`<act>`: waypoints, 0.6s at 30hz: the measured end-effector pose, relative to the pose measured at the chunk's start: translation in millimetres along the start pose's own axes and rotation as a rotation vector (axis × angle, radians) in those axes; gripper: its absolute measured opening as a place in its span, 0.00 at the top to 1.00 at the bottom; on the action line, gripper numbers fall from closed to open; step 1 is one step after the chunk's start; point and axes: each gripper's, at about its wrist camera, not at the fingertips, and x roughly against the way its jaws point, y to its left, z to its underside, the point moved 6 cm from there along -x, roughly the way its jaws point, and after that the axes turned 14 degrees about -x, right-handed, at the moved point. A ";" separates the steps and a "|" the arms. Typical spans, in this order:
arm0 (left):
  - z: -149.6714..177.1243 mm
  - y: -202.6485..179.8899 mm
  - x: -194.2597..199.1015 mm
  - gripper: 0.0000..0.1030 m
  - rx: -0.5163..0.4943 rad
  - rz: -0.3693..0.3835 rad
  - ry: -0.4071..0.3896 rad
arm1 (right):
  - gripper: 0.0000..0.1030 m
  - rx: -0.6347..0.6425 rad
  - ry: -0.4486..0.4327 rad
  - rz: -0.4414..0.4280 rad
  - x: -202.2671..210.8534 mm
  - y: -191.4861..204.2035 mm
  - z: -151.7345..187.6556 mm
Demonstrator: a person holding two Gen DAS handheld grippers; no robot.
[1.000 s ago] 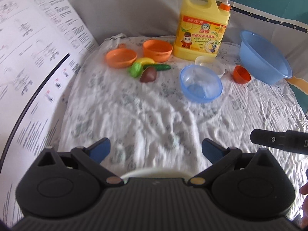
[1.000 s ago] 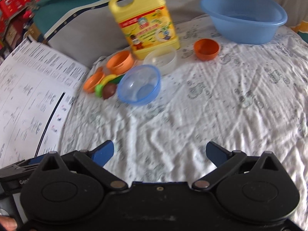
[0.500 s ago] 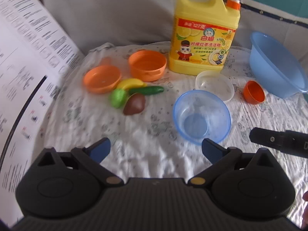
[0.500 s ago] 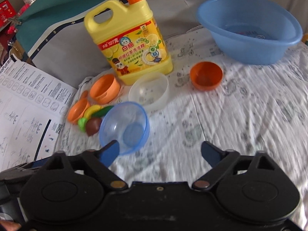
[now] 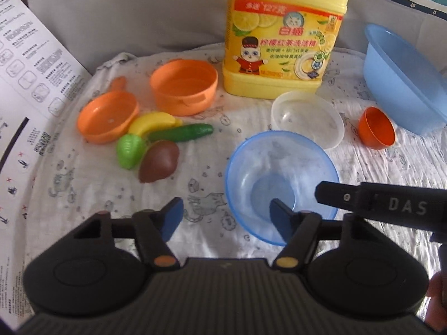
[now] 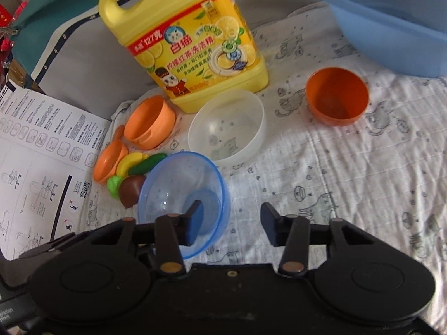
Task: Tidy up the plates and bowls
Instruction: 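Move the right gripper to the clear blue bowl and grasp its rim, then carry the blue bowl beside the plate stack and lower it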
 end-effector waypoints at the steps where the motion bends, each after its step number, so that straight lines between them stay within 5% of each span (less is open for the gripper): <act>1: 0.1 -1.1 -1.9 0.42 -0.003 0.000 0.000 | 0.65 0.002 0.001 0.005 -1.6 0.2 0.2; 9: -3.2 -7.9 -6.7 0.81 0.004 0.041 -0.007 | 0.90 -0.002 0.015 -0.011 -10.2 2.7 2.5; 18: 1.4 -12.6 4.4 0.83 0.008 0.042 0.002 | 0.90 -0.013 0.019 -0.007 1.5 -0.7 9.1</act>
